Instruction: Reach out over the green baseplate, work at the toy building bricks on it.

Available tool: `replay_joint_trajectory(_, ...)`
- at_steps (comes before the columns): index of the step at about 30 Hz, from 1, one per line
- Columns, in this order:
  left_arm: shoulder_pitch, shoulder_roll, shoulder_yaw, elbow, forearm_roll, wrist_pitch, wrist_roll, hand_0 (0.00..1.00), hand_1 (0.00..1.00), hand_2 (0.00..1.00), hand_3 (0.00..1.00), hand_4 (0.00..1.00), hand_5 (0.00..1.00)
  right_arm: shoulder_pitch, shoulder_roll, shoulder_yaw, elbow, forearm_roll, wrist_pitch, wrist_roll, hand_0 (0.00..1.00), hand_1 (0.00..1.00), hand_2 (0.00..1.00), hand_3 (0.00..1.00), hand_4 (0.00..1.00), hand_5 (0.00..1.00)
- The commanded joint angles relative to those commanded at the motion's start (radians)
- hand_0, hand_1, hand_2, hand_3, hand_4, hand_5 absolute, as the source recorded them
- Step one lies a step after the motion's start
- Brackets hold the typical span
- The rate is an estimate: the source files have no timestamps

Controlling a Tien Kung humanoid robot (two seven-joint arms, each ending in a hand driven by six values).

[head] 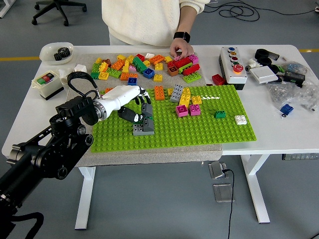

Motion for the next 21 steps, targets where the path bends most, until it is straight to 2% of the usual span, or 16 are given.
replay_joint_trajectory(21,0.0,-0.004,0.015,0.015,-0.008,0.0,-0.001,0.632,0.583,0.538,0.536,0.563,0.105,0.0,0.0,0.0,0.0,0.001,-0.001,0.0,0.74,0.644,0.681,0.613,0.821,0.526)
